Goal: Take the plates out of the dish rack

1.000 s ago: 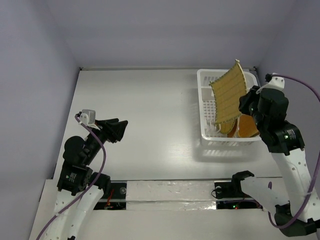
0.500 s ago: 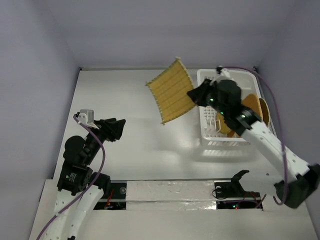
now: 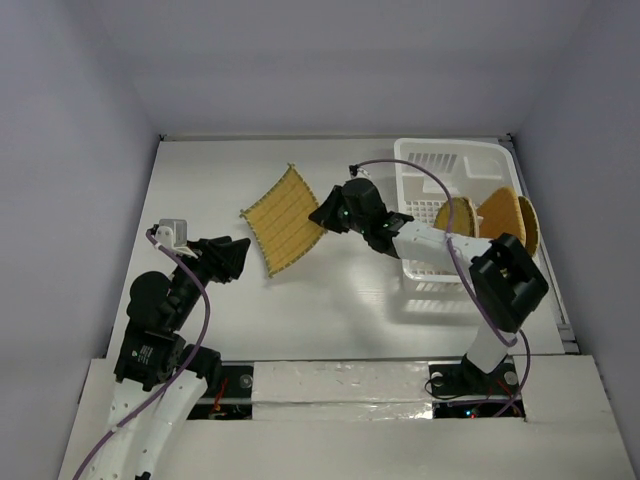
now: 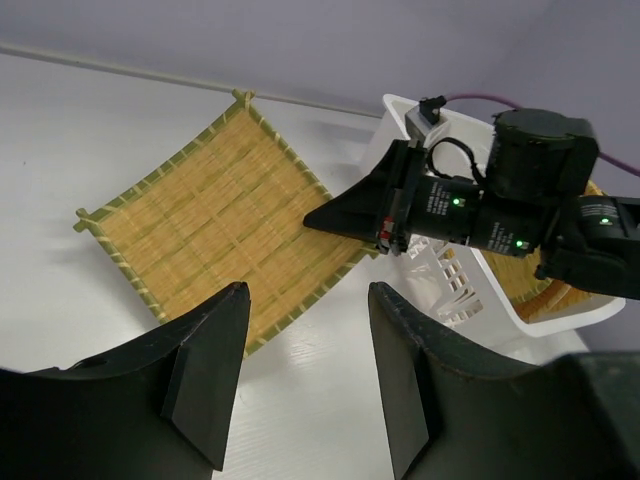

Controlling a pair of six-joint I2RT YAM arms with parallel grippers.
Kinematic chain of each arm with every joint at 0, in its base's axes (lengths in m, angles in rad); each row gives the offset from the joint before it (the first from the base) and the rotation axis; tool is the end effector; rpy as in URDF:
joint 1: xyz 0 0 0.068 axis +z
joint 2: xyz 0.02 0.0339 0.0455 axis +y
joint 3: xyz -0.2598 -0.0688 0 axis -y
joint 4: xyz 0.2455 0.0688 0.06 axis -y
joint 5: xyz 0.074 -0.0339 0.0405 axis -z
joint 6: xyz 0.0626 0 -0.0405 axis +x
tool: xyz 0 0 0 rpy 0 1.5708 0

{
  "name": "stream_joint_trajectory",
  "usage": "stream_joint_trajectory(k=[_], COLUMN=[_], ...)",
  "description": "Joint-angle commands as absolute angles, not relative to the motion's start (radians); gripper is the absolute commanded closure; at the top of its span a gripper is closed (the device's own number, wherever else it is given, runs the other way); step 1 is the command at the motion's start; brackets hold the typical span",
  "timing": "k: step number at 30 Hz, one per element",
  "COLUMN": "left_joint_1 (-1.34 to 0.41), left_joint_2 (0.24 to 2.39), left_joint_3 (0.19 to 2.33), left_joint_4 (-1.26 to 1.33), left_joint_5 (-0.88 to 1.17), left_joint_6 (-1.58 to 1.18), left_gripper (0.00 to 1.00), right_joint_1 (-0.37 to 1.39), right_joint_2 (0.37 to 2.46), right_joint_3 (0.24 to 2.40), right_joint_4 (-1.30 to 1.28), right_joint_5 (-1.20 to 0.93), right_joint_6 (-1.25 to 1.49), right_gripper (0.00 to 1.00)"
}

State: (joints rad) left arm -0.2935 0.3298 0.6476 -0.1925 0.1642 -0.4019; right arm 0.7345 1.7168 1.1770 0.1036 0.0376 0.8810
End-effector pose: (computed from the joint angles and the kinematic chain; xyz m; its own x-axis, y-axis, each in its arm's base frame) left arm 0.1151 -0.0455 0.3483 -0.0623 -0.3843 -0.9211 0.4523 0.8118 -0.3693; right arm 0.3155 0.2818 0.2381 -0.6967 0.4095 -0.5890 -0.1682 0.7049 0.6890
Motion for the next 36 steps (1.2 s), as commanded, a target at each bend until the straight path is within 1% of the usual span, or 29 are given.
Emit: stream_joint_trajectory(k=[1,8,11,12,15,17,18,20,21,26,28,30,32,33,35,36], left_joint_1=[-0.298,-0.298,-0.298,-0.298,-0.298,-0.298,-0.298,-0.298,-0.298,-0.298,-0.298,-0.298,-0.298,-0.298,-0.298,-0.298], left_joint_2=[0.331,0.334,0.336,0.336,0.334,0.331,0.333,0.331,0.330,0.327,0.324,0.325,0.324,0.324,0.322,0.322], left_joint_3=[0.652,0.650,0.649,0.649,0.649,0.649,0.649,0.647,0.647,0.647,0.647,0.647,0.649,0.647,0.647,0.647], left_joint_4=[-0.163,-0.158,-0.155,-0.156,-0.155,-0.155,-0.155,-0.155,-0.153,-0.153,-0.155,-0.153,-0.155,-0.155,-0.155,-0.153], left_joint_5=[0.164,0.175,0.176,0.176,0.178,0.178,0.181,0.181,0.181,0.183,0.183,0.184,0.183,0.184,0.184,0.184], left_joint_6=[-0.405,-0.405,-0.405,-0.405,-0.405,-0.405,-0.405,-0.405,-0.405,-0.405,-0.405,-0.405,-0.406,-0.405,-0.405,-0.405], left_gripper=[0.53,0.53,0.53,0.53,0.53,0.53,0.53,0.53,0.53,0.53,0.53,0.53,0.53,0.53,0.53,0.53], right_joint_1=[0.736,0.746,0.756,0.756,0.765,0.776,0.776,0.776,0.776,0.776,0.776,0.785,0.785,0.796,0.796,0.796], right_joint_2=[1.739,1.809,1.819,1.818,1.822,1.822,1.824,1.825,1.828,1.838,1.838,1.833,1.810,1.795,1.728,1.698], right_joint_3=[1.204,1.103,1.069,1.063,1.049,1.040,1.022,1.002,0.993,0.966,0.973,0.988,1.003,1.006,1.017,1.031], right_joint_4=[0.357,0.382,0.377,0.368,0.324,0.287,0.281,0.270,0.268,0.259,0.236,0.212,0.178,0.164,0.105,0.072], right_joint_5=[0.058,0.104,0.121,0.129,0.146,0.166,0.169,0.181,0.184,0.178,0.178,0.183,0.183,0.184,0.181,0.187], right_joint_6=[1.005,1.060,1.063,1.060,1.029,1.005,0.999,0.993,0.988,0.970,0.954,0.937,0.910,0.899,0.855,0.836], right_gripper=[1.00,1.00,0.86,0.75,0.62,0.59,0.55,0.54,0.50,0.50,0.48,0.37,0.32,0.26,0.20,0.15])
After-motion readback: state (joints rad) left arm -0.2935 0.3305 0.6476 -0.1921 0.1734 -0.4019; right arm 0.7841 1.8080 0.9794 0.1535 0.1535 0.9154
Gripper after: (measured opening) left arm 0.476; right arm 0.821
